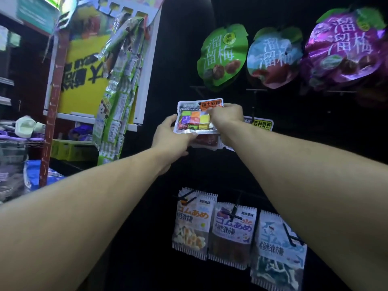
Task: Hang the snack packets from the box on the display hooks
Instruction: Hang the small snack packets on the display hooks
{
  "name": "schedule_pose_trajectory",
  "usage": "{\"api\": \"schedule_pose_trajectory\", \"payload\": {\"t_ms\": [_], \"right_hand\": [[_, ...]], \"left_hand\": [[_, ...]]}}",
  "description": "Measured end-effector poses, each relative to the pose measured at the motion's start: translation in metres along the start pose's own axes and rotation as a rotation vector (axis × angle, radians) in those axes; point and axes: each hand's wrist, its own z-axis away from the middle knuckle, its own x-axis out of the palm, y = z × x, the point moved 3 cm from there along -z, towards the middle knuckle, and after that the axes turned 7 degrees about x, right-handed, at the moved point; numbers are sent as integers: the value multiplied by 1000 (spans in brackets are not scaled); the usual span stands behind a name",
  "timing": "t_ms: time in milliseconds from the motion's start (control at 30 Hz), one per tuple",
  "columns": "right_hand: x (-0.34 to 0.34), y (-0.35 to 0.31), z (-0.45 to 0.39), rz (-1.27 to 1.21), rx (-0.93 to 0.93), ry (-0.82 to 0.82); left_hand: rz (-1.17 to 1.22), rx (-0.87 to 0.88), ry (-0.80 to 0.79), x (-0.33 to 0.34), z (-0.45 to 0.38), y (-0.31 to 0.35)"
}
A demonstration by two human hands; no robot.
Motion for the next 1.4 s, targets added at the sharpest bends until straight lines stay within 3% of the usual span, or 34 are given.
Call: {"api": "schedule_pose_trajectory", "payload": {"t_ms": [333, 633, 900, 1133, 1267, 1400], "right_hand": [[0, 1, -6, 114, -13, 98], [1, 27, -19, 362, -9, 84], [-40, 31, 21, 414, -77, 31], [-150, 81, 143, 159, -356, 263], [-206, 168, 241, 121, -407, 195], [-249, 290, 328, 288, -184, 50]], "left_hand": [[-150, 36, -71, 7, -1, -11], [-407, -131, -299, 19, 4, -32], [-481, -93, -230, 16, 33, -16], [-427, 217, 26, 58, 140, 3], [-275, 316, -145, 101, 267, -29], [-265, 110, -393, 120, 400, -100]]}}
